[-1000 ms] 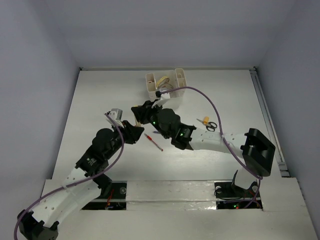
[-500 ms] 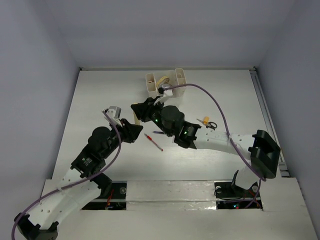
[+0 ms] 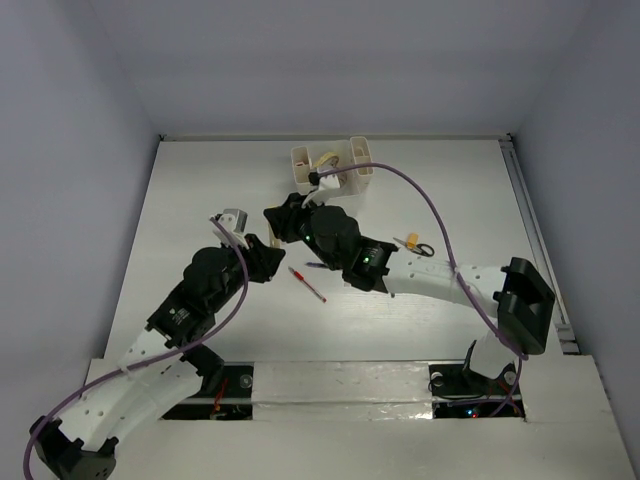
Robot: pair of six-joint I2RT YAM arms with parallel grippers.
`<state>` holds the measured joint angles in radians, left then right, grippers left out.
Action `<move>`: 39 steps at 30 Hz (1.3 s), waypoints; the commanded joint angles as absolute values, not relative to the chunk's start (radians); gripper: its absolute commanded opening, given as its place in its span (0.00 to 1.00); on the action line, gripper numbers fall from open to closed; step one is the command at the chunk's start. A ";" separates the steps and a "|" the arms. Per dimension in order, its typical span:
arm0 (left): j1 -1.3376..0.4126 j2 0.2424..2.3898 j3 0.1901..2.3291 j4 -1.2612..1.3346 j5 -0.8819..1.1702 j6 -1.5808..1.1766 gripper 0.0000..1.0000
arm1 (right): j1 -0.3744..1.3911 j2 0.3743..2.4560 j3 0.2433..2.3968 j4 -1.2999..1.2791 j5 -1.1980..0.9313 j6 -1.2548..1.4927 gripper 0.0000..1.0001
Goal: Sort the stationery into containers
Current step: Close the pen cap on the pen.
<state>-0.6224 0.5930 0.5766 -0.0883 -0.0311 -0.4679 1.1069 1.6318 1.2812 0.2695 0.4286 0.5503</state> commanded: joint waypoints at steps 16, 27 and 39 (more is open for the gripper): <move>-0.603 0.660 0.816 0.106 -0.201 -0.368 0.00 | 1.230 1.554 0.856 0.304 0.256 0.687 0.00; -0.603 0.733 0.969 0.117 -0.169 -0.331 0.00 | 1.322 1.660 0.838 0.313 0.284 0.775 0.00; -0.603 0.736 0.976 0.046 -0.026 -0.337 0.00 | 1.200 1.519 0.850 0.288 0.295 0.738 0.00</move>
<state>-0.6476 0.7883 0.8738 -0.5323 0.0849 -0.3168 1.1557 1.5436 0.9154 0.6605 0.5323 0.8333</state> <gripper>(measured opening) 0.156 0.332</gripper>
